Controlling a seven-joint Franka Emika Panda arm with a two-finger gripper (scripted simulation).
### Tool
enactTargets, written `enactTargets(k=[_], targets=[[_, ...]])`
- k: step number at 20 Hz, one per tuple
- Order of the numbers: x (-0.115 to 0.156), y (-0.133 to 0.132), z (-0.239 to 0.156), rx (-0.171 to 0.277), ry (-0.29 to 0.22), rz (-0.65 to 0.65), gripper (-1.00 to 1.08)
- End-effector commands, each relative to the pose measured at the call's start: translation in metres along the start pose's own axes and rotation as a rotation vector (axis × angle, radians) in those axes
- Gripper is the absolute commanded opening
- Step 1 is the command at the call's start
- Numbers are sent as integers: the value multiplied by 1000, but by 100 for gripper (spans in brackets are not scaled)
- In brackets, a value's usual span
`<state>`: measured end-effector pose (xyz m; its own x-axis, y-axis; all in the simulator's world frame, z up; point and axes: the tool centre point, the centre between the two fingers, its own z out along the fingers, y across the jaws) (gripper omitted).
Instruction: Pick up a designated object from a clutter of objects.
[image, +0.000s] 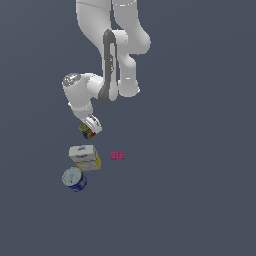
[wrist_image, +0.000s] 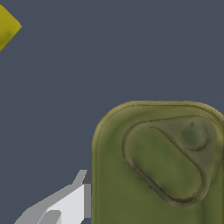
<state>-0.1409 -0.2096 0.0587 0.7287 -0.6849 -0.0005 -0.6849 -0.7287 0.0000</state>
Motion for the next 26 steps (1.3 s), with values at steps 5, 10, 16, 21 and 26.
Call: enactTargets(k=[5,10,16,21,26], targets=[[-4,-5,-6,0,0,0,-100],[-14,-17,-20,0,0,0,-100],[-32,-37,-46,0,0,0,-100],[-51,-60,-75,-3,2,0,-100],[-72,-85,-108,-5,4,1,-100]])
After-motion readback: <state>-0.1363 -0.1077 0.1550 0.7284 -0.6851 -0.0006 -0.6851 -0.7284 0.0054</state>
